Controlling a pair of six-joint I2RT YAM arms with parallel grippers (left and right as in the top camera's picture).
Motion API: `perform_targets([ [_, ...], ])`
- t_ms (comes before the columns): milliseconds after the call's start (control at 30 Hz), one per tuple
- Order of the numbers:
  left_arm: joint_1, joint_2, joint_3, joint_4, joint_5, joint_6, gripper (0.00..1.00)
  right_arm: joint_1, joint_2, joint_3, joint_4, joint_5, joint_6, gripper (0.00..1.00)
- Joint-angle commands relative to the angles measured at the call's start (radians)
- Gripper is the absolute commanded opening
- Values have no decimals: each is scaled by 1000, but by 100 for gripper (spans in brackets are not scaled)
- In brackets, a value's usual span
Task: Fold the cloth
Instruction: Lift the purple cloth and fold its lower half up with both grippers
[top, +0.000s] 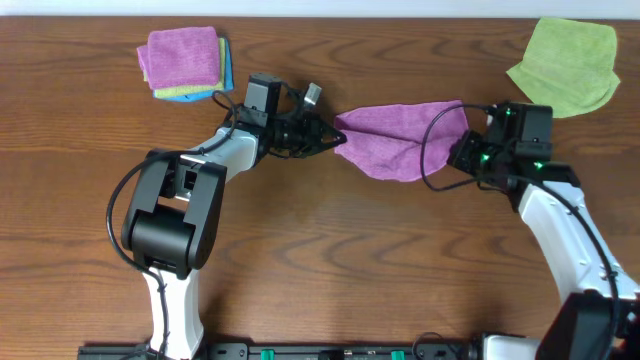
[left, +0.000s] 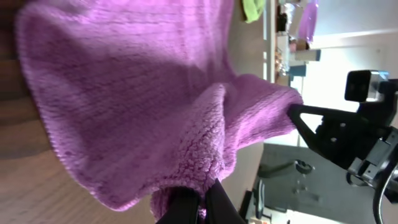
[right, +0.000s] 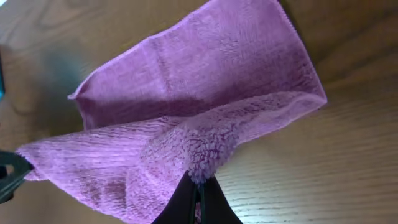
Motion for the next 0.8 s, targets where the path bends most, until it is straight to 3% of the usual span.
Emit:
perform_targets([
  [0,2,-13,37,-16,-64,-7,6,-2,53,11,5,33,28,2],
  [433,3,-13,135,-182,-208,74,6,-30,110,11,106,104,80,2],
  [767,2,-13,145,-196,-235,80,6,-35,120,12,173,114,80,2],
])
